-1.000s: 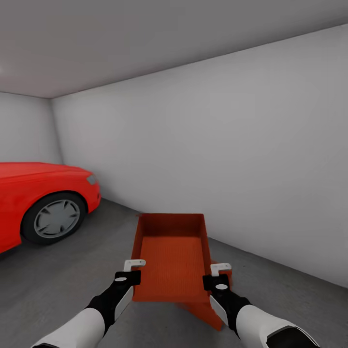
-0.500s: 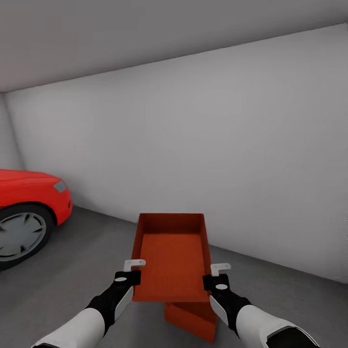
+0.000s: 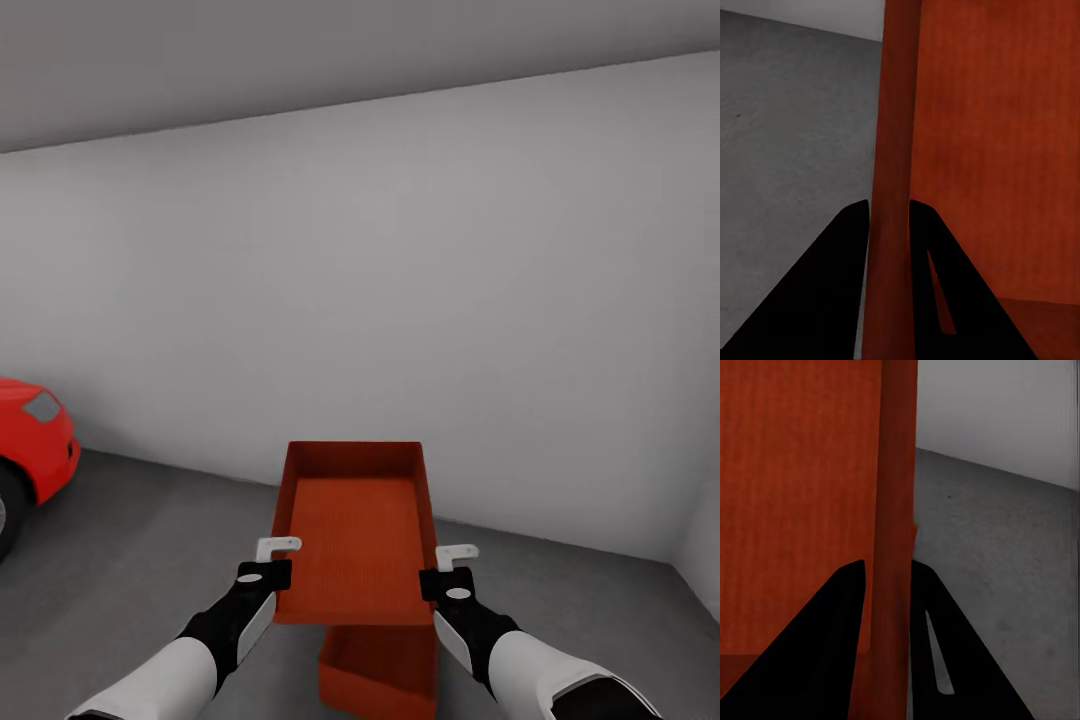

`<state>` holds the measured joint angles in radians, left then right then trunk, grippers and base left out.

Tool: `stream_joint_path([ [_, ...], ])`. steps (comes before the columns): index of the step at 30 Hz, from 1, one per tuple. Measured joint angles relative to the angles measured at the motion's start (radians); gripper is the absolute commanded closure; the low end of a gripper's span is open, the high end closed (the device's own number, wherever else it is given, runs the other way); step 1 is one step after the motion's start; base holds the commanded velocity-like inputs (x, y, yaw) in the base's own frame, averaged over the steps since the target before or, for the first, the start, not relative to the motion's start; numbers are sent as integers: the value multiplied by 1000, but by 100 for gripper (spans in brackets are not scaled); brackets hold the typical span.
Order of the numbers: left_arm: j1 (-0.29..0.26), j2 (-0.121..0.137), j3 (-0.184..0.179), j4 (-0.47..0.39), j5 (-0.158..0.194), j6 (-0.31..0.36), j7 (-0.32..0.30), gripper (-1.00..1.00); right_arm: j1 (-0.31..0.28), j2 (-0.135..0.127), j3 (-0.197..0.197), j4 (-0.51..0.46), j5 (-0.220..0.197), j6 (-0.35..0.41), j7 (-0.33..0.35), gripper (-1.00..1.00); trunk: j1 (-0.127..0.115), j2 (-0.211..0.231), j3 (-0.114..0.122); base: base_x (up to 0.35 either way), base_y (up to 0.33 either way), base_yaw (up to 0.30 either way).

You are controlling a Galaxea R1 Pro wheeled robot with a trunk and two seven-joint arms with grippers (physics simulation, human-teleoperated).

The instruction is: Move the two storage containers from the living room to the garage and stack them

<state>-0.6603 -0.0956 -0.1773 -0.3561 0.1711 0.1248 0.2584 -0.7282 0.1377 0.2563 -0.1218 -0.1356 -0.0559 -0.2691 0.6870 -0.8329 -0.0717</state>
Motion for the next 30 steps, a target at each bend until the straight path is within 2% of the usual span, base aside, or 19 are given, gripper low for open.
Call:
stream_joint_path([
  [24,0,2,-8,-2,7,3,1,100,0,0,-1,0,0,1,0,100,0,0,0,306,194,-288],
  [30,0,2,3,-9,-9,12,-2,100,0,2,-6,0,0,0,0,100,0,0,0,246,153,-288],
])
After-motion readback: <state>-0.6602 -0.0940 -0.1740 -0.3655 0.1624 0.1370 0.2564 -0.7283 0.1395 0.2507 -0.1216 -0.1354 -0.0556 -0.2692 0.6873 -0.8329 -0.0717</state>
